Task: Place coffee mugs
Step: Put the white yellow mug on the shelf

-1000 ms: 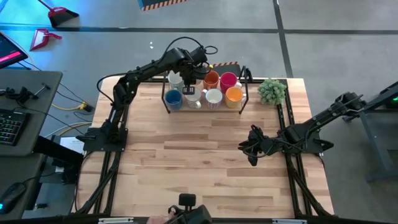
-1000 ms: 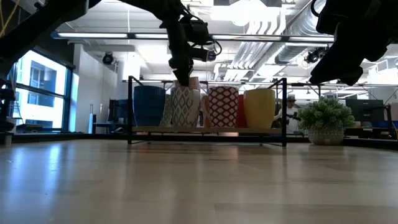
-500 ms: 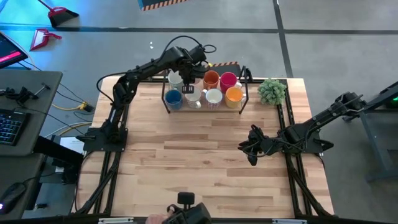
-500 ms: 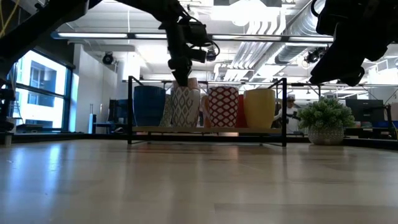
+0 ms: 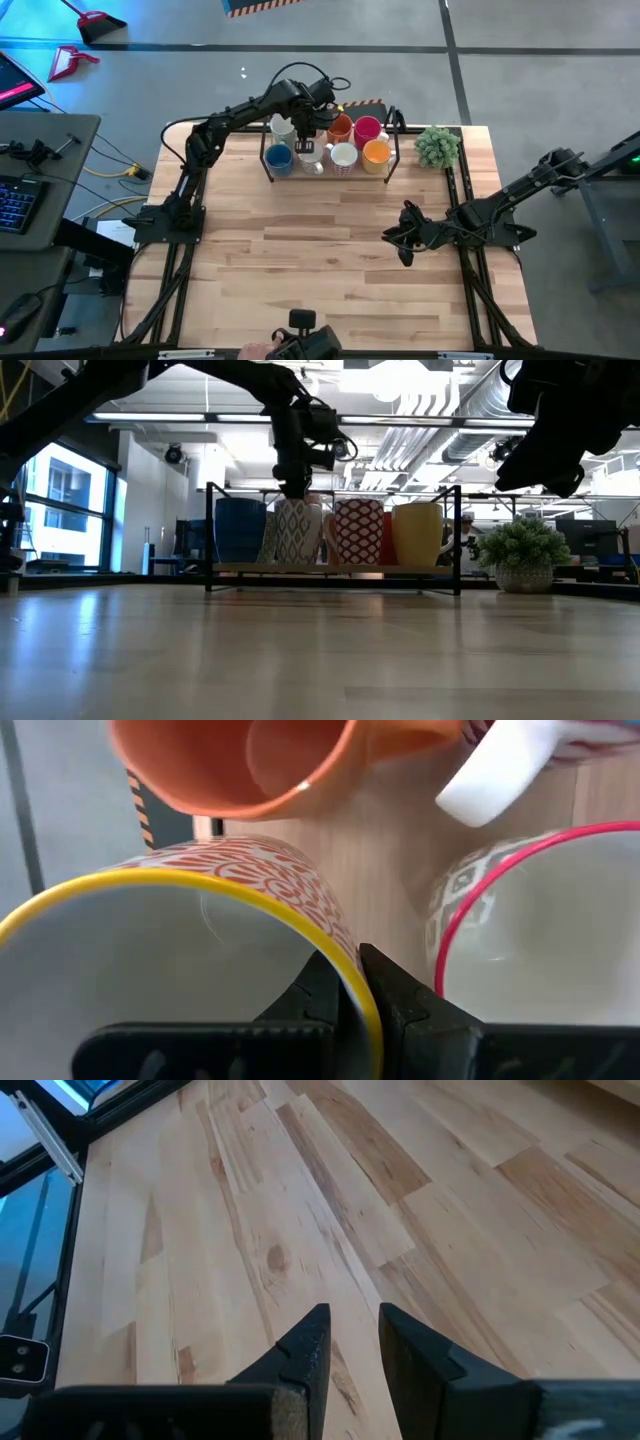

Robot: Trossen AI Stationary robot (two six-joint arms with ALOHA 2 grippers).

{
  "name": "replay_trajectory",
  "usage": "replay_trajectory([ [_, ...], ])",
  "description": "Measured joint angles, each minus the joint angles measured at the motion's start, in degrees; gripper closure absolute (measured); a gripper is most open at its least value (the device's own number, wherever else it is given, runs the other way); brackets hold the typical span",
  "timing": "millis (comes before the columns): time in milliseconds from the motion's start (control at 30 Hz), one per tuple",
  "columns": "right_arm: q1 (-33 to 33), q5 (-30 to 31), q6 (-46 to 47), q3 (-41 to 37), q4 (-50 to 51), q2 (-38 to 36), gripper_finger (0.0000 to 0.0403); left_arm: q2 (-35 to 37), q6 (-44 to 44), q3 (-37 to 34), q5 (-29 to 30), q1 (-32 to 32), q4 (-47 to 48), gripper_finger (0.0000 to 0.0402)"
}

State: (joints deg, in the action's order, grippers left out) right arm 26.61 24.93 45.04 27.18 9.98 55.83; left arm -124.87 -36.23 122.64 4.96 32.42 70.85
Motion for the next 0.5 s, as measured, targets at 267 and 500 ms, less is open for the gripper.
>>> replay_trajectory([
  [267,-0.02,0.0,-0.02,0.0,0.0,0.0,0.0324,-1.01,-0.32,-0.06,-0.87,0.2,2.57,0.0394],
  [500,-0.02,0.0,-0.02,0.0,-0.02,0.02,0.0324,-0.99,-0.09,0.01,-1.43,0.61,3.1,0.0394],
])
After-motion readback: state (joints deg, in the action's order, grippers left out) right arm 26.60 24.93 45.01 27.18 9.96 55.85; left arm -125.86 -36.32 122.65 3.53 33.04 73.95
